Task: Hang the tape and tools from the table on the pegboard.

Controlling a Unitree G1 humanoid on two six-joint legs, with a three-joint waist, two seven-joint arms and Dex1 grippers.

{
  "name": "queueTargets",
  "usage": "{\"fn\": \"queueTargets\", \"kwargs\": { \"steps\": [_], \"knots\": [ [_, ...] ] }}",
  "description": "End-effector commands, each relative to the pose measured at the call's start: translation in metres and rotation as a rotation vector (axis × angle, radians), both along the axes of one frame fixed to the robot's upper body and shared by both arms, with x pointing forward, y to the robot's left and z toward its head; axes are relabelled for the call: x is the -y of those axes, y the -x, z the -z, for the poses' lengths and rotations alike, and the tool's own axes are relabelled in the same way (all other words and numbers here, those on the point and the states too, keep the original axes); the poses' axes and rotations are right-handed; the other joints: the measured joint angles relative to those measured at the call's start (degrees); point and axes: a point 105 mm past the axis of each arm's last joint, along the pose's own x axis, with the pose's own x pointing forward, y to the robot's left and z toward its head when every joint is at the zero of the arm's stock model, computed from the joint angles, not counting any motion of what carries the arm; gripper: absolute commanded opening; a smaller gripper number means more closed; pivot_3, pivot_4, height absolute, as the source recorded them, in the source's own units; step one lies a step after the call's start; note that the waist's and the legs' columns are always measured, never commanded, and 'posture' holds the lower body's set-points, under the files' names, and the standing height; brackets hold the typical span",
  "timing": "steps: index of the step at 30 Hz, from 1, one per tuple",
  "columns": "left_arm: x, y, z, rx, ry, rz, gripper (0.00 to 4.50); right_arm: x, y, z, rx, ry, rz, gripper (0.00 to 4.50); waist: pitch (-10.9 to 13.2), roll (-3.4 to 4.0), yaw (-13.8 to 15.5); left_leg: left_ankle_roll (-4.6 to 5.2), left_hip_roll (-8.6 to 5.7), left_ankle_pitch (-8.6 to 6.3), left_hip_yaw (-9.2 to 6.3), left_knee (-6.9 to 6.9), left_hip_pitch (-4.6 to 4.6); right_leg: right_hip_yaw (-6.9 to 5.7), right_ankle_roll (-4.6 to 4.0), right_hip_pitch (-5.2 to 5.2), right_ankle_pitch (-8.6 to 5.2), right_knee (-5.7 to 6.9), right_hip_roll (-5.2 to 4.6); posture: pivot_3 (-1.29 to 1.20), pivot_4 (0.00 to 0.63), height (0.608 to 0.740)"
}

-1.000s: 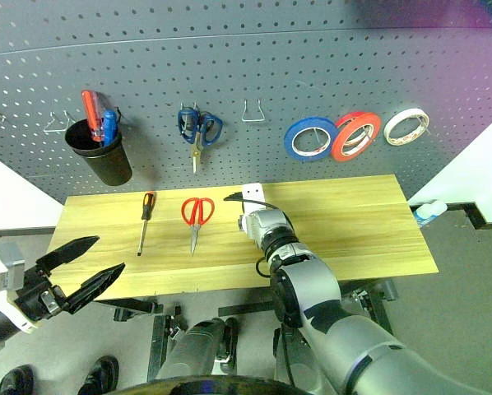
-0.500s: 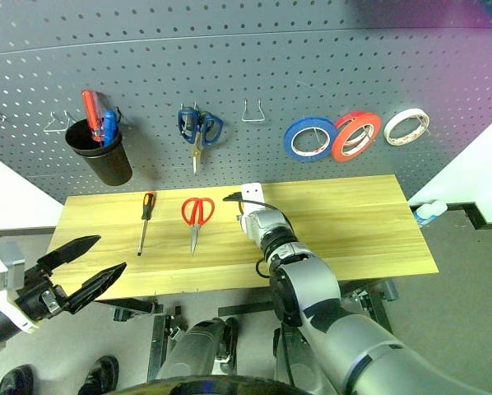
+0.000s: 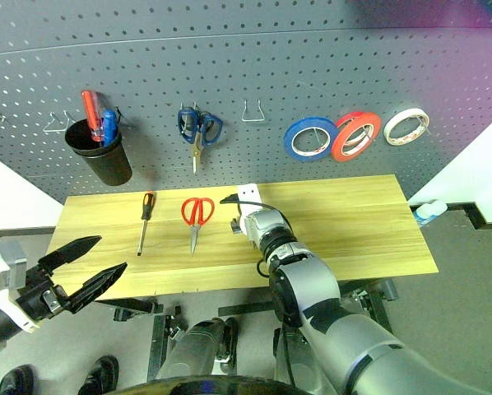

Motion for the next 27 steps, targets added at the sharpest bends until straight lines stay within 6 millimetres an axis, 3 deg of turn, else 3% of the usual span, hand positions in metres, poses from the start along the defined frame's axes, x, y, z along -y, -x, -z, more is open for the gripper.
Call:
{"fn": "queueTargets", "kwargs": {
  "steps": [1, 12, 16, 20, 27],
  "knots": [
    [0.005, 0.0, -0.008, 0.025, -0.006, 0.024, 4.5, -0.009, -0.006, -0.012, 0.036, -0.01, -0.014, 4.43, 0.0, 0.0, 0.0, -0.01, 0.0, 0.0, 0.0, 0.0, 0.0, 0.0, 0.0, 0.0, 0.0, 0.0, 0.0, 0.24, 0.181, 0.723],
    [0.007, 0.004, -0.009, 0.022, -0.001, 0.026, 4.5, -0.002, -0.008, -0.01, 0.046, 0.012, 0.005, 4.43, 0.0, -0.01, 0.02, -0.04, 0.0, 0.02, 0.0, -0.01, 0.0, 0.0, 0.0, 0.0, 0.0, 0.0, 0.0, 0.26, 0.178, 0.723],
    [0.006, 0.005, -0.008, 0.019, -0.003, 0.024, 4.5, 0.0, -0.009, -0.01, 0.051, 0.02, 0.01, 3.55, 0.0, -0.01, 0.03, -0.04, 0.0, 0.02, 0.0, -0.01, 0.0, 0.0, 0.0, 0.0, 0.0, 0.0, 0.0, 0.26, 0.178, 0.723],
    [0.005, 0.006, -0.008, 0.018, -0.004, 0.022, 4.5, 0.0, -0.009, -0.01, 0.055, 0.026, 0.002, 2.17, 0.01, -0.01, 0.03, -0.05, 0.0, 0.03, 0.0, -0.01, 0.0, 0.0, -0.01, 0.0, 0.0, 0.0, 0.0, 0.26, 0.178, 0.723],
    [0.004, 0.005, -0.007, 0.017, -0.003, 0.022, 4.5, 0.004, -0.008, -0.006, 0.047, 0.035, 0.004, 2.02, 0.02, -0.02, 0.05, -0.04, 0.0, 0.02, 0.0, -0.02, 0.0, 0.0, -0.01, 0.0, 0.0, -0.01, 0.0, 0.26, 0.18, 0.723]
  ]
}}
